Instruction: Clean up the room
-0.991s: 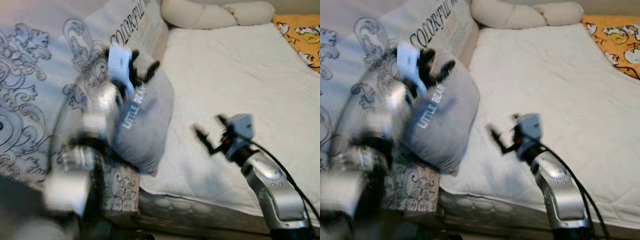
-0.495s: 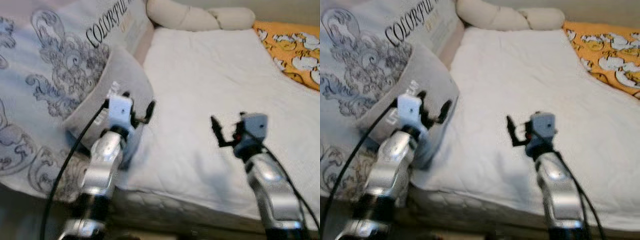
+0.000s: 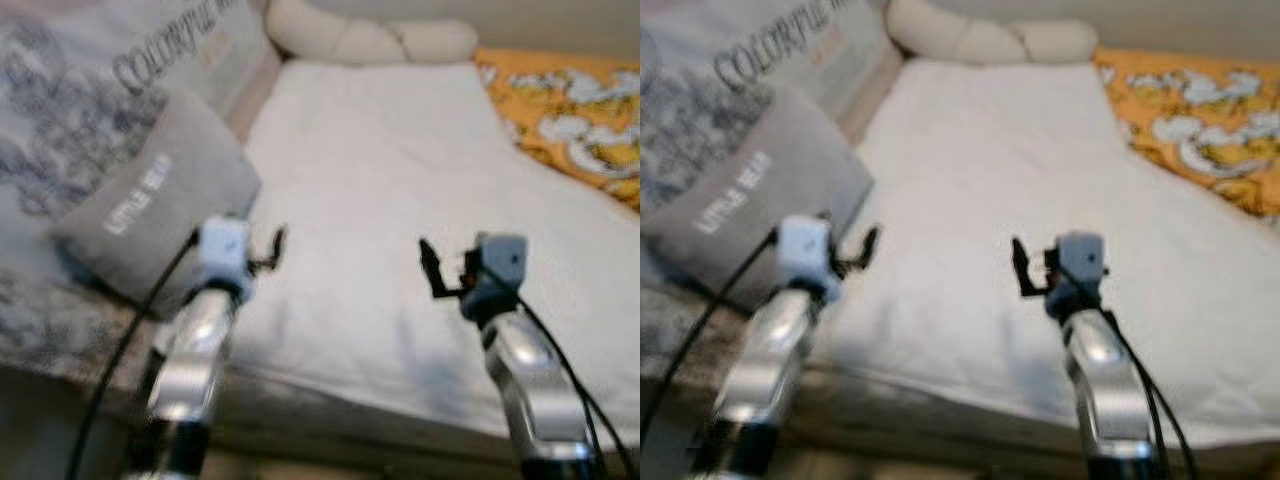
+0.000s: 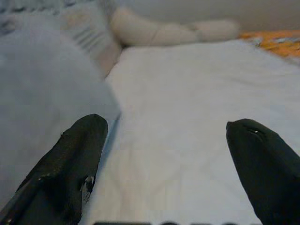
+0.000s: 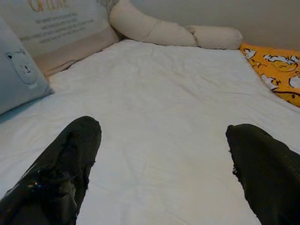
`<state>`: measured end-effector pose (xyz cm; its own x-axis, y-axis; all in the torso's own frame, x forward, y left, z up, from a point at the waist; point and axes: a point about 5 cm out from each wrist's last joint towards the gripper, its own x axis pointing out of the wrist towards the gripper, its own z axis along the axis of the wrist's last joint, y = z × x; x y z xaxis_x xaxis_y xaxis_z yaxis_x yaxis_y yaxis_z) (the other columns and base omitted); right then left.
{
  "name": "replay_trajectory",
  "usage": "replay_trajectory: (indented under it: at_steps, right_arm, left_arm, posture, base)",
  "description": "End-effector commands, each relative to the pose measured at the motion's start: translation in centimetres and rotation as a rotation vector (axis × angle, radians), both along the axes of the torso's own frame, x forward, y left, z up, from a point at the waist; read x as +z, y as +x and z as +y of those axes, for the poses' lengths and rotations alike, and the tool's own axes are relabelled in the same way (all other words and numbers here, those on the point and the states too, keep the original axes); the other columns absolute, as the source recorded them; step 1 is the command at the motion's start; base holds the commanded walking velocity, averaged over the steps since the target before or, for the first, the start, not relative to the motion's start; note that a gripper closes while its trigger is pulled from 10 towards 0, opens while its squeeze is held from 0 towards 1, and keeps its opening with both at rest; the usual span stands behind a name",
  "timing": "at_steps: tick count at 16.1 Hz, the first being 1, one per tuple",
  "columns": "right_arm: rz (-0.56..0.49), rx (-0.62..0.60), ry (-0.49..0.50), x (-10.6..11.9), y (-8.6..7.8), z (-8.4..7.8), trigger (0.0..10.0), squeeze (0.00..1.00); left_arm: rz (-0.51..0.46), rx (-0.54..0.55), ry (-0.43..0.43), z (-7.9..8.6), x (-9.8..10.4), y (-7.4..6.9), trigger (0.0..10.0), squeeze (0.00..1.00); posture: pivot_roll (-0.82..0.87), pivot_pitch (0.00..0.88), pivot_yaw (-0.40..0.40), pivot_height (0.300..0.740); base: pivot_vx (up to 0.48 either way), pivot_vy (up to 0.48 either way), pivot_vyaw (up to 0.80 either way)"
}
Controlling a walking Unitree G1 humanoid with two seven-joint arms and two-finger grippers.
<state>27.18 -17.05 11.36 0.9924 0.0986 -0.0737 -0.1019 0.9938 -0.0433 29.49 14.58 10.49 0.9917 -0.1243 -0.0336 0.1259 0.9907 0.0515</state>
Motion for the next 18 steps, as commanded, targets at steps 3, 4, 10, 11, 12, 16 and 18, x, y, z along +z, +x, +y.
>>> replay_trajectory:
  at_steps: [3, 4, 10, 11, 12, 16, 18]
  right_arm:
    - [0.025, -0.010, 0.009, -0.49, 0.13, -0.36, 10.0, 1.00]
    - [0.028, -0.011, 0.013, -0.54, 0.21, -0.36, 10.0, 1.00]
    - [0.039, -0.017, 0.012, -0.70, 0.34, -0.65, 10.0, 1.00]
    - [0.041, -0.013, 0.013, -0.73, 0.34, -0.59, 10.0, 1.00]
    - [0.046, -0.011, 0.010, -0.81, 0.34, -0.58, 10.0, 1.00]
    - [0.051, -0.010, 0.022, -0.92, 0.35, -0.60, 10.0, 1.00]
    - [0.061, -0.018, 0.033, -1.15, 0.15, -0.71, 10.0, 1.00]
  left_arm:
    - [-0.009, 0.010, -0.009, -0.43, 0.63, -0.11, 10.0, 0.96]
    - [-0.009, 0.021, -0.007, -0.40, 0.65, -0.10, 10.0, 0.96]
    - [0.009, 0.083, -0.028, -0.10, 0.45, -0.45, 10.0, 0.98]
    - [0.010, 0.085, -0.025, -0.16, 0.45, -0.49, 10.0, 0.98]
    - [0.012, 0.076, -0.022, -0.32, 0.43, -0.54, 10.0, 0.99]
    - [0.011, 0.074, -0.011, -0.26, 0.44, -0.56, 10.0, 0.99]
    - [0.031, 0.059, 0.000, -0.24, 0.14, -0.71, 10.0, 0.98]
  posture:
    - [-0.11, 0.000, 0.038, 0.740]
    - [-0.11, 0.000, 0.036, 0.740]
    - [-0.10, 0.000, 0.017, 0.740]
    - [-0.10, 0.000, 0.015, 0.740]
    - [-0.10, 0.000, 0.014, 0.740]
    - [-0.10, 0.000, 0.015, 0.740]
    - [-0.10, 0.000, 0.015, 0.740]
  base:
    - [0.000, -0.480, 0.00]
    - [0.000, -0.480, 0.00]
    - [0.000, -0.480, 0.00]
    - [0.000, -0.480, 0.00]
    - [0.000, -0.480, 0.00]
    - [0.000, -0.480, 0.00]
    - [0.000, -0.480, 0.00]
